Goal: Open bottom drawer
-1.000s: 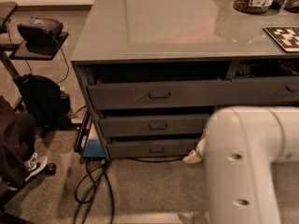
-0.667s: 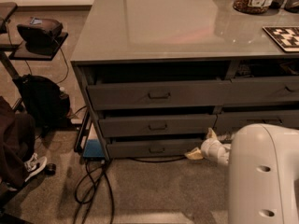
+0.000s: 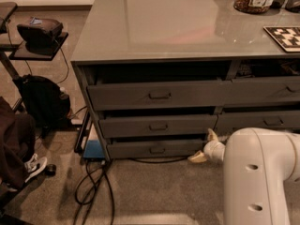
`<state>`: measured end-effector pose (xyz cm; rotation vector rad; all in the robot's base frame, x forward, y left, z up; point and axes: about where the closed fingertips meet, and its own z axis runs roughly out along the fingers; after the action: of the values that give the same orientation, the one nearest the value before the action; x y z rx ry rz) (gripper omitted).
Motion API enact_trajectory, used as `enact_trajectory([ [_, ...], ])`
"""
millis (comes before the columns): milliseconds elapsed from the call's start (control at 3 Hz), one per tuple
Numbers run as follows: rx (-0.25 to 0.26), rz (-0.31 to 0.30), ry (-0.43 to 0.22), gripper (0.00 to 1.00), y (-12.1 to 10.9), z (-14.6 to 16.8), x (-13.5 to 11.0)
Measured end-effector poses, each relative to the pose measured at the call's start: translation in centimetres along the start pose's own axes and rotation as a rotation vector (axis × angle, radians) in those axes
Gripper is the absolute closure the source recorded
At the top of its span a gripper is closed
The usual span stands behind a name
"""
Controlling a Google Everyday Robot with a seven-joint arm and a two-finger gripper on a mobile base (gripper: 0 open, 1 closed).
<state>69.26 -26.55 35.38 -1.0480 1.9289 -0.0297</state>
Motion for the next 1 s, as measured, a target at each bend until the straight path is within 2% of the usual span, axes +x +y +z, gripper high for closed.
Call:
enact_trajectory([
  [333, 0.000, 0.000, 0.000, 0.00, 0.0, 0.0, 0.0],
  [667, 0.018, -0.037, -0.006, 0.00, 0.2, 0.6, 0.5],
  [1000, 0.093, -0.034, -0.042, 0.00, 1.6, 3.9, 3.2],
])
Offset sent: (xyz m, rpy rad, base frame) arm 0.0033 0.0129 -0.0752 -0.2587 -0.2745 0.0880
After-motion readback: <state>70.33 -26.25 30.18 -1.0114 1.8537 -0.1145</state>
